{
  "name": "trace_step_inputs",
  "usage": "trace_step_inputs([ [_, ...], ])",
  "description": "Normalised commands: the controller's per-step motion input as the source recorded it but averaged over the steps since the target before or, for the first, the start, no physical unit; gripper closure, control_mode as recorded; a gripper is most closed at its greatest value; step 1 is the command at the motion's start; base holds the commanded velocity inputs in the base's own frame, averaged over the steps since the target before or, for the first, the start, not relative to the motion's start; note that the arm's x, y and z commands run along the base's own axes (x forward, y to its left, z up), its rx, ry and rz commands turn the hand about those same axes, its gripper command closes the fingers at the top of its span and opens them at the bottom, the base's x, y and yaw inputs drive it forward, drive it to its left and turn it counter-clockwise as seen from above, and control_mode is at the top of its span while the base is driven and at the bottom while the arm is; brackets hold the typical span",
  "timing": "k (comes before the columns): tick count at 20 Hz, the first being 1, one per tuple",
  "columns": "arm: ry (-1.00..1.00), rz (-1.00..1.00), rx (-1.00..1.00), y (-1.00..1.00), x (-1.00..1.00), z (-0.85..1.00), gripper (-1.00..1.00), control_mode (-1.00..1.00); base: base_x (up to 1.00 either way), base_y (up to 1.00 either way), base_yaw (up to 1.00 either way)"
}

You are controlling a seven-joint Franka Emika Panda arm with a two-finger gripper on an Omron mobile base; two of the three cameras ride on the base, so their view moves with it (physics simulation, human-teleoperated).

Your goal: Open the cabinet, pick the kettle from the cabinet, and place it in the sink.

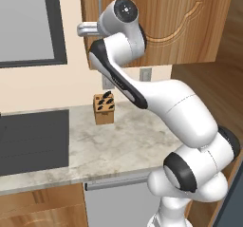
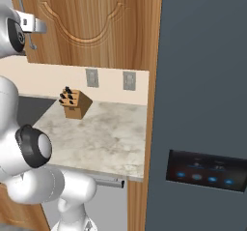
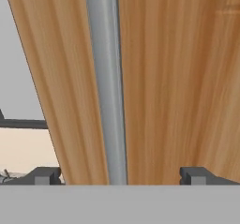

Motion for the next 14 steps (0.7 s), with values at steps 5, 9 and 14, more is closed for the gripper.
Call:
trace_step_inputs([
  [5, 0.00, 0.00, 0.00, 0.05, 0.26, 0.00, -1.00, -1.00, 0.00, 0.00, 0.00],
  [9, 0.00, 0.00, 0.00, 0.02, 0.27, -0.03, 1.00, -1.00, 0.00, 0.00, 0.00],
  [14, 0.00, 0.00, 0.00, 0.00, 0.29, -0.06, 1.00, -1.00, 0.00, 0.00, 0.00],
])
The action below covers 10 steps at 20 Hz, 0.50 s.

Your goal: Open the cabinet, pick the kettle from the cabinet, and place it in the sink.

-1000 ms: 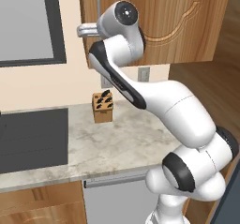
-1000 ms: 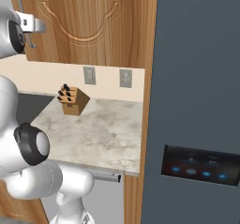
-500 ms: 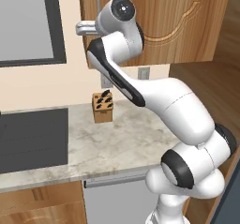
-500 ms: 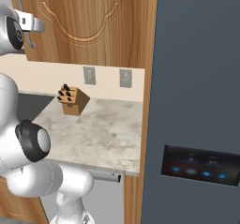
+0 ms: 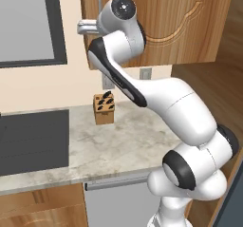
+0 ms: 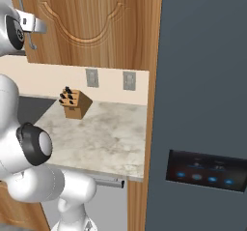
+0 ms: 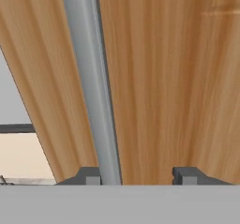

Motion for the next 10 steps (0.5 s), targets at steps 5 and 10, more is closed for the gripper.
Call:
trace_step_inputs([
  [5, 0.00, 0.00, -0.01, 0.02, 0.27, -0.06, 1.00, -1.00, 0.00, 0.00, 0.00],
  [10, 0.00, -0.03, -0.03, 0.17, 0.23, -0.07, 1.00, -1.00, 0.00, 0.00, 0.00],
])
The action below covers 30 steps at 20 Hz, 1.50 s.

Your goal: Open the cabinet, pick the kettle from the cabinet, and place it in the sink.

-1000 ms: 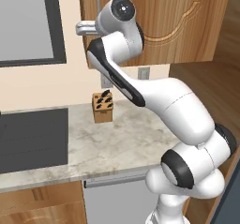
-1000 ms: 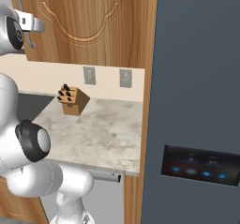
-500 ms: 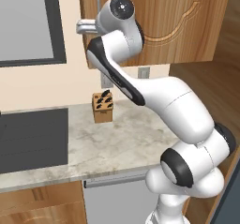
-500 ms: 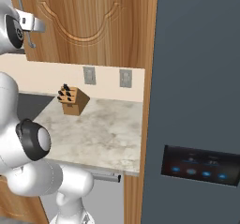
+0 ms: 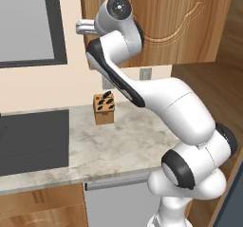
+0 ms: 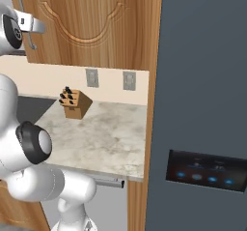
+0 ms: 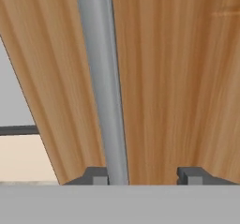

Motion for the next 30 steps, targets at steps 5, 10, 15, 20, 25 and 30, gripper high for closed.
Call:
trace_step_inputs([
  [5, 0.00, -0.04, 0.00, 0.24, 0.25, -0.04, 1.00, -1.00, 0.00, 0.00, 0.00],
  [10, 0.00, -0.02, 0.00, 0.27, 0.27, -0.03, 1.00, -1.00, 0.00, 0.00, 0.00],
  [15, 0.00, 0.00, 0.00, 0.29, 0.26, -0.02, 1.00, -1.00, 0.00, 0.00, 0.00],
  [20, 0.00, 0.00, 0.00, 0.29, 0.23, -0.03, 1.00, -1.00, 0.00, 0.00, 0.00],
  [25, 0.00, 0.00, 0.00, 0.35, 0.16, -0.07, 1.00, -1.00, 0.00, 0.00, 0.00],
  [30, 0.00, 0.00, 0.00, 0.34, 0.07, -0.13, 1.00, -1.00, 0.00, 0.00, 0.00],
])
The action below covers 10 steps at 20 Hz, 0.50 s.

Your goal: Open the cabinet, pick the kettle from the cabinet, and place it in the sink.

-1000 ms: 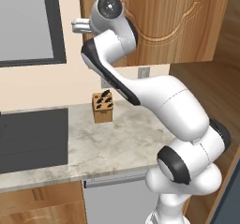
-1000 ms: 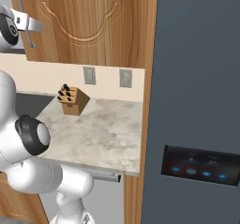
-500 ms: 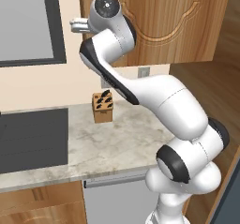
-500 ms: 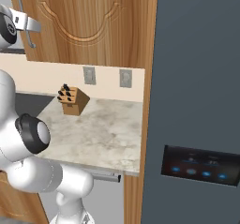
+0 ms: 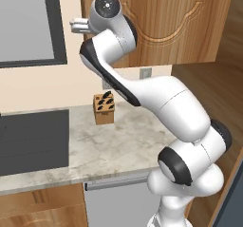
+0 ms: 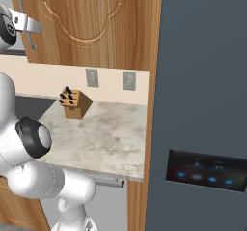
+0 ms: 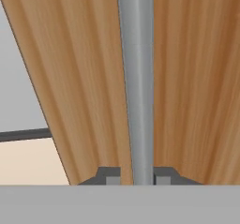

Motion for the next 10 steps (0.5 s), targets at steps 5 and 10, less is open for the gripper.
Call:
trace_step_inputs([
  [5, -0.01, 0.00, 0.00, 0.25, 0.11, -0.21, 1.00, -1.00, 0.00, 0.00, 0.00],
  [10, 0.00, 0.03, 0.10, 0.14, 0.01, -0.26, 1.00, -1.00, 0.00, 0.00, 0.00],
])
